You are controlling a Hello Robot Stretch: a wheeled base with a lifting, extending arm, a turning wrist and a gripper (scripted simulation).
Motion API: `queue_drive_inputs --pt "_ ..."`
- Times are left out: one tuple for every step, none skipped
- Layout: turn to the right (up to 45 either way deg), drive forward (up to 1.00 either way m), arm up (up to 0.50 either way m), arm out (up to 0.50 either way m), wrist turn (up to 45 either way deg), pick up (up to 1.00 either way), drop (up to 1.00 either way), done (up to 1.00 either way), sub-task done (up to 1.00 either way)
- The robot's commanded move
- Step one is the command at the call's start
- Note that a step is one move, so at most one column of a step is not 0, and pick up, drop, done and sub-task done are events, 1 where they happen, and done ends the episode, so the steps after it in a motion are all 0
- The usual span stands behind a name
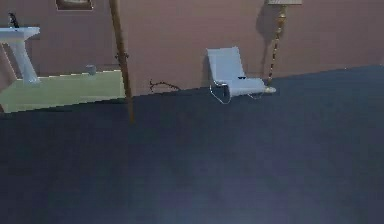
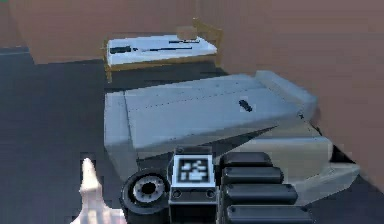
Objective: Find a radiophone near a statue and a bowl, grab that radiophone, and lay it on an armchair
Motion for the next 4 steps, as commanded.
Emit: queue_drive_inputs --pt "0.0 1.00 0.00 0.00 0.0 0.00 0.00 0.00 0.00" --pt "0.0 1.00 0.00 0.00 0.0 0.00 0.00 0.00 0.00" --pt "0.0 0.65 0.00 0.00 0.0 0.00 0.00 0.00 0.00" --pt "45.0 0.00 0.00 0.00 0.0 0.00 0.00 0.00 0.00"
